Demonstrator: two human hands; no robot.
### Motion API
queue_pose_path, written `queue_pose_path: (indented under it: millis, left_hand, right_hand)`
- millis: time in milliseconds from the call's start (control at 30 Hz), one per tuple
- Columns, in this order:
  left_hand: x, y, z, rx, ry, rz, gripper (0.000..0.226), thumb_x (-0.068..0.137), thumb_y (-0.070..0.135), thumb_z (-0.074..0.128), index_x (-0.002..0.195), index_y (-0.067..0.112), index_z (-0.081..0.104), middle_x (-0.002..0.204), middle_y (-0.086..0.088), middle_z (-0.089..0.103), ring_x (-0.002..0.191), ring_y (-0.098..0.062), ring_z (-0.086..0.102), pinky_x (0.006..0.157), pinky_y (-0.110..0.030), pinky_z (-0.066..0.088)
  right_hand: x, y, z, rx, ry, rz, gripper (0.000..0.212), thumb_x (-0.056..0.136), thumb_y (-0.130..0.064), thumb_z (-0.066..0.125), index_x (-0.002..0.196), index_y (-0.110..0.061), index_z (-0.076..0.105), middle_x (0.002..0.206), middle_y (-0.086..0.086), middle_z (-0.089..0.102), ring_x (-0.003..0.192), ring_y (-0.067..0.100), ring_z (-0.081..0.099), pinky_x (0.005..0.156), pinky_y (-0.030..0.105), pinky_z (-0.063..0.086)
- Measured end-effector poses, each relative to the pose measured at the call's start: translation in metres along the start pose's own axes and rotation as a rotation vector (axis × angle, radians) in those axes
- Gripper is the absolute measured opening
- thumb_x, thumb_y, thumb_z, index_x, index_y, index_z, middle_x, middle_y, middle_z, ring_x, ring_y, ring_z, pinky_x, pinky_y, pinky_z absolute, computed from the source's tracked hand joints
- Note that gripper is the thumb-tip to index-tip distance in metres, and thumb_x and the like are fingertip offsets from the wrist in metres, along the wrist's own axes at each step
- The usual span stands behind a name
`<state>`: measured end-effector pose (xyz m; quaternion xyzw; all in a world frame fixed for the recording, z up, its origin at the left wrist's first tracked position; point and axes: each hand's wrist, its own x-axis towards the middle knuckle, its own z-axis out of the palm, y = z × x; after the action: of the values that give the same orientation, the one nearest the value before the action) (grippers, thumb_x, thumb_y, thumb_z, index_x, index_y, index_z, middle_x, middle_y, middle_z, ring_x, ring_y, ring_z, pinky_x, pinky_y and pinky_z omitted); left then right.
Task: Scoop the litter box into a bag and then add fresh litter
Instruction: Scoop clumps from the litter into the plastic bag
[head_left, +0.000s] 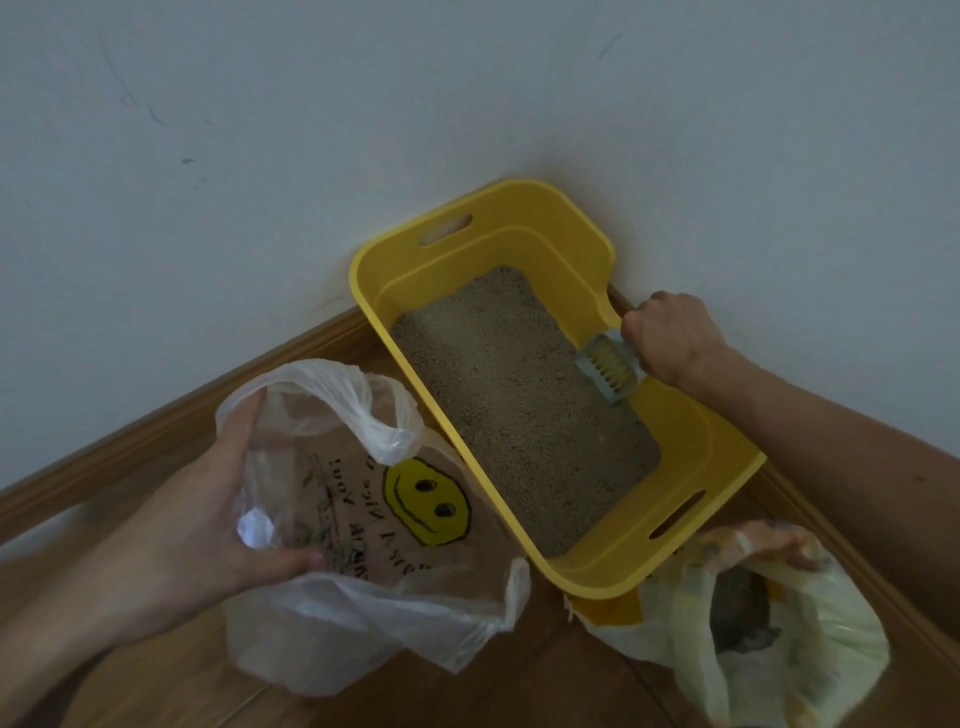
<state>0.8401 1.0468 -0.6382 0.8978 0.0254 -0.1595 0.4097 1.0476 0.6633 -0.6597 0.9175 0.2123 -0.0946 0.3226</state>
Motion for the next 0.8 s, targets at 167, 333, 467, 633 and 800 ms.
queue_pose_path:
  millis: [167, 333, 467, 633, 800]
  left_hand:
    - [-0.002, 0.003, -0.001, -0.005, -0.003, -0.011, 0.131, 0.05, 0.04, 0.093, 0.14, 0.062, 0.0, 0.136, 0.014, 0.048, 0.121, -0.009, 0.05, 0.097, -0.033, 0.045]
    - [-0.003, 0.01, -0.001, 0.003, 0.01, -0.009, 0.127, 0.054, 0.029, 0.093, 0.135, 0.06, 0.0, 0.136, 0.012, 0.046, 0.122, -0.012, 0.048, 0.099, -0.034, 0.043]
    - [-0.004, 0.019, 0.0, -0.001, 0.012, -0.007, 0.123, 0.054, 0.025, 0.093, 0.13, 0.061, 0.003, 0.131, 0.012, 0.047, 0.118, -0.011, 0.049, 0.095, -0.032, 0.043]
    - [-0.01, 0.02, -0.001, -0.011, 0.027, -0.002, 0.12, 0.054, 0.022, 0.092, 0.128, 0.06, 0.006, 0.124, 0.02, 0.046, 0.114, -0.008, 0.048, 0.09, -0.026, 0.041]
    - [-0.01, 0.02, 0.0, -0.009, 0.038, 0.0, 0.115, 0.053, 0.02, 0.093, 0.126, 0.061, 0.014, 0.115, 0.032, 0.045, 0.104, -0.001, 0.05, 0.082, -0.017, 0.041]
  right_hand:
    - [0.011, 0.008, 0.015, 0.204, -0.031, 0.003, 0.024, 0.088, -0.029, 0.065, 0.111, -0.024, 0.069, 0.1, 0.004, 0.069, 0.094, 0.024, 0.063, 0.069, 0.031, 0.048]
    - [0.017, 0.01, 0.018, 0.473, -0.134, -0.071, 0.032, 0.086, -0.032, 0.071, 0.117, -0.028, 0.07, 0.112, -0.002, 0.069, 0.103, 0.021, 0.061, 0.073, 0.028, 0.044]
    - [0.021, -0.012, 0.021, 0.639, -0.214, -0.162, 0.03, 0.085, -0.034, 0.071, 0.115, -0.03, 0.071, 0.11, -0.007, 0.069, 0.101, 0.016, 0.059, 0.084, 0.032, 0.049]
    - [0.026, -0.038, 0.028, 0.786, -0.235, -0.203, 0.029, 0.086, -0.028, 0.07, 0.115, -0.03, 0.07, 0.106, -0.007, 0.068, 0.097, 0.014, 0.057, 0.08, 0.03, 0.044]
    - [0.026, -0.051, 0.036, 0.846, -0.239, -0.217, 0.031, 0.087, -0.028, 0.068, 0.118, -0.027, 0.069, 0.111, -0.007, 0.068, 0.098, 0.012, 0.057, 0.081, 0.029, 0.046]
